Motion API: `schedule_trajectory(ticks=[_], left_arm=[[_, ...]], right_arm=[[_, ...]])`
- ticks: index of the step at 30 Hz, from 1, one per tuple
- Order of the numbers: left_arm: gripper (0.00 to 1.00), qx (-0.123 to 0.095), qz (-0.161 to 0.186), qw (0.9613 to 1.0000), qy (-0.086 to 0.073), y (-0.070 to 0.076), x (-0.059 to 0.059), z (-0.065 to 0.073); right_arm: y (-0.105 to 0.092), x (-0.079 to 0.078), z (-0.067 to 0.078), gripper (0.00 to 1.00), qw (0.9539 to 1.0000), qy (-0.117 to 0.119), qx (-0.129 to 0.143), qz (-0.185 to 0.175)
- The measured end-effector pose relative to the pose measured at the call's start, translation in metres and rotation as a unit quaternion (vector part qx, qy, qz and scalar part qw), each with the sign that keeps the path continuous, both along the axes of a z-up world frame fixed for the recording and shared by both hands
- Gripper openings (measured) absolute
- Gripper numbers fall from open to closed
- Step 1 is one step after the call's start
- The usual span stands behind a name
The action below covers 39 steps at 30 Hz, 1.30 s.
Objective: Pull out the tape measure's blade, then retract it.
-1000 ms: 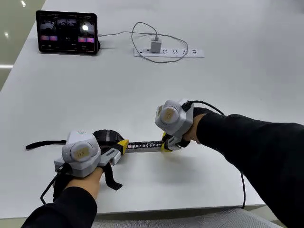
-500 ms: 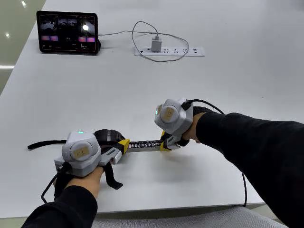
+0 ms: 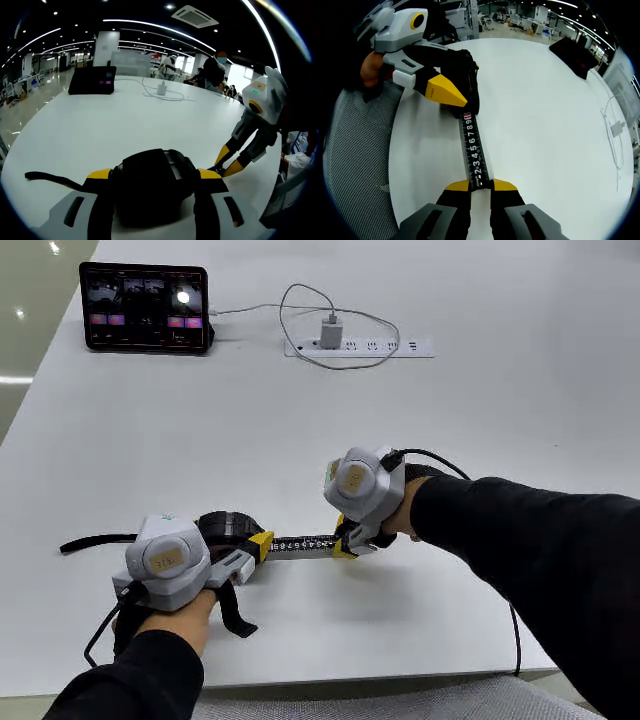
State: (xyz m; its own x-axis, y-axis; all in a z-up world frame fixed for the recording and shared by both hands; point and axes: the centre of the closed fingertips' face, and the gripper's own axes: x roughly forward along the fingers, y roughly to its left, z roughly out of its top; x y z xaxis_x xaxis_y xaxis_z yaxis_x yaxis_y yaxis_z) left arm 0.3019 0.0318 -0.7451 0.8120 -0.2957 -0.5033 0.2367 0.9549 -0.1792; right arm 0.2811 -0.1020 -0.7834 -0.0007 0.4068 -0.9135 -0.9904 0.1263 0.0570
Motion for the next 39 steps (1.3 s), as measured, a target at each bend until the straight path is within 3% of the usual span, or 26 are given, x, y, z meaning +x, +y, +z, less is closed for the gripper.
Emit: schedule_trajectory(ticks=[39], left_arm=[[0.60,-0.010,-0.009,0.9999,0.008,0.000,-0.001,-0.002]], right_arm=[[0.016,-0.001,0.001,0.11,1.0000,0.002,0.007,-0.001]])
